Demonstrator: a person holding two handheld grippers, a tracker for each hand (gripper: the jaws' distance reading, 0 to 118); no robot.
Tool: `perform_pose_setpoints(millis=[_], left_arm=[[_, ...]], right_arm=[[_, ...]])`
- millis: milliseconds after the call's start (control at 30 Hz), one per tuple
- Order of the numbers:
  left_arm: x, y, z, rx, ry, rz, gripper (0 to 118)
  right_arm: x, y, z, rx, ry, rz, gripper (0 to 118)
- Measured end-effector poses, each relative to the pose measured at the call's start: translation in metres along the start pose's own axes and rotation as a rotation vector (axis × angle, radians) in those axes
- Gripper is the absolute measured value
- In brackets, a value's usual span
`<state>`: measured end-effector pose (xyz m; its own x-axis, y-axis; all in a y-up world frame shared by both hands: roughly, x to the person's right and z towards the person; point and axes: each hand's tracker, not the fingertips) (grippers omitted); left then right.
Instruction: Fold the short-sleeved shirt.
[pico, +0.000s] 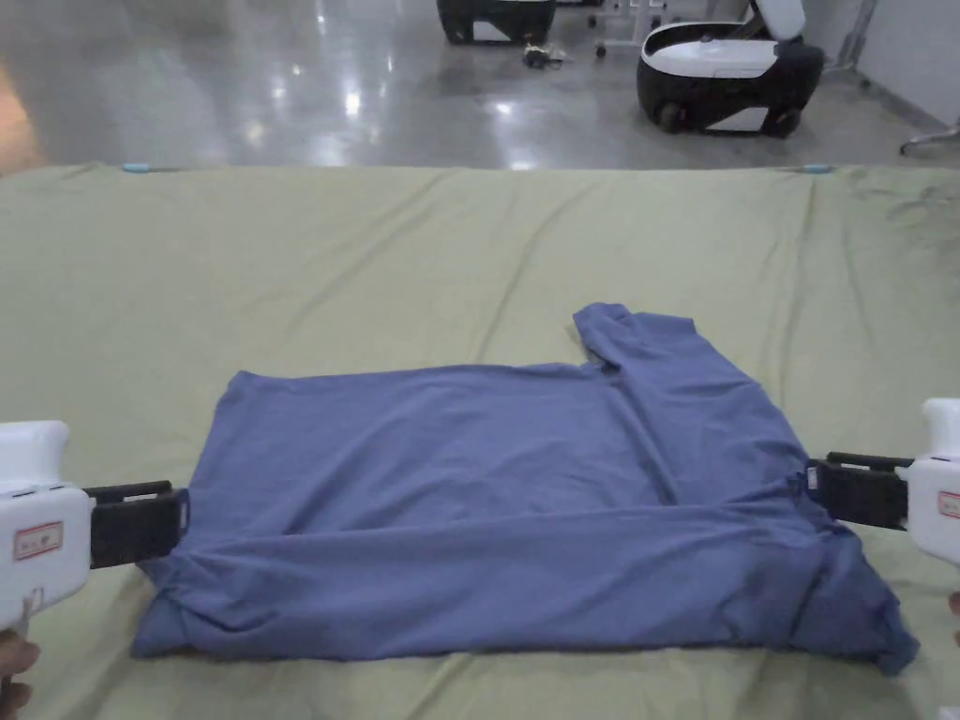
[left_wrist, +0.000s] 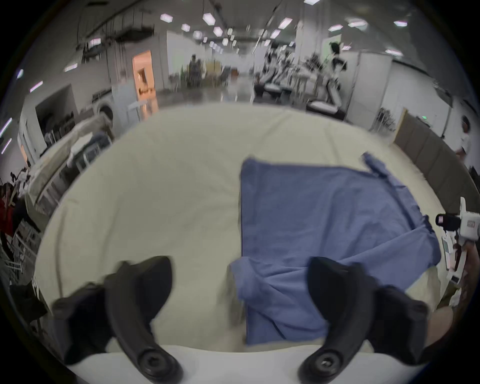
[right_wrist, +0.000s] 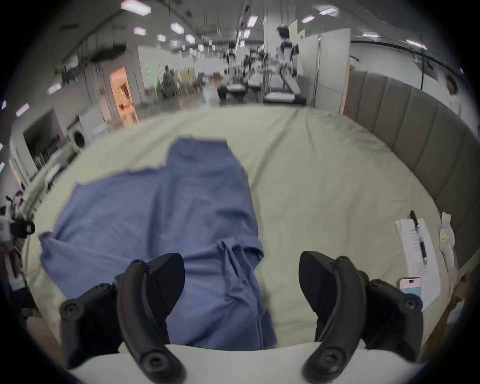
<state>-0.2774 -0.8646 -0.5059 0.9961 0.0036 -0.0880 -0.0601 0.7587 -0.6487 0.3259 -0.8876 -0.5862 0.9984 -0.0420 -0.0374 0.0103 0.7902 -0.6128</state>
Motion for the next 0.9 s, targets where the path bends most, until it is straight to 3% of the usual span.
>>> perform_pose_setpoints(millis=[133, 167, 200, 233, 267, 300, 400, 467, 567, 667, 700, 733, 767, 800, 900], left_arm=[[0.004, -0.022, 0.080, 0.174, -0.002, -0.077, 111], [0.007, -0.033, 0.097, 0.210, 0.009, -0.081, 109], [0.012, -0.045, 0.113, 0.208, -0.017, -0.073, 102], [0.013, -0.054, 0.124, 0.205, -0.054, -0.063, 83], [0.016, -0.067, 0.135, 0.210, -0.102, -0.042, 38], [0.019, -0.078, 0.144, 0.219, -0.119, -0.035, 27], [0.030, -0.107, 0.150, 0.240, -0.036, -0.034, 0], [0.030, -0.115, 0.133, 0.167, -0.045, -0.079, 0], [0.024, -0.113, 0.106, 0.114, -0.080, -0.014, 0], [0.015, -0.099, 0.059, 0.065, -0.026, -0.004, 3], [0.014, -0.093, 0.044, 0.055, -0.022, -0.013, 18], [0.013, -0.090, 0.026, 0.068, -0.033, -0.003, 47], [0.012, -0.086, 0.007, 0.060, -0.033, 0.005, 85], [0.011, -0.082, -0.007, 0.003, -0.017, 0.011, 96], [0.015, -0.079, -0.044, -0.103, -0.011, 0.015, 94]], right_arm=[[-0.003, -0.005, 0.076, 0.158, 0.004, 0.025, 96], [-0.007, -0.009, 0.091, 0.177, 0.015, 0.031, 90], [-0.013, -0.017, 0.110, 0.181, 0.051, 0.050, 77], [-0.017, -0.024, 0.122, 0.190, 0.067, 0.070, 53], [-0.023, -0.033, 0.135, 0.206, 0.057, 0.090, 11], [-0.024, -0.042, 0.139, 0.231, 0.043, 0.116, 3], [-0.037, -0.066, 0.166, 0.253, 0.085, 0.095, 1], [-0.051, -0.072, 0.178, 0.264, 0.112, 0.064, 0], [-0.063, -0.074, 0.188, 0.257, 0.118, 0.072, 0], [-0.069, -0.073, 0.190, 0.246, 0.121, 0.076, 0], [-0.069, -0.072, 0.190, 0.242, 0.122, 0.077, 0], [-0.069, -0.071, 0.188, 0.240, 0.119, 0.079, 0], [-0.070, -0.070, 0.187, 0.234, 0.115, 0.076, 0], [-0.069, -0.069, 0.186, 0.229, 0.114, 0.067, 0], [-0.066, -0.067, 0.182, 0.217, 0.109, 0.039, 0]])
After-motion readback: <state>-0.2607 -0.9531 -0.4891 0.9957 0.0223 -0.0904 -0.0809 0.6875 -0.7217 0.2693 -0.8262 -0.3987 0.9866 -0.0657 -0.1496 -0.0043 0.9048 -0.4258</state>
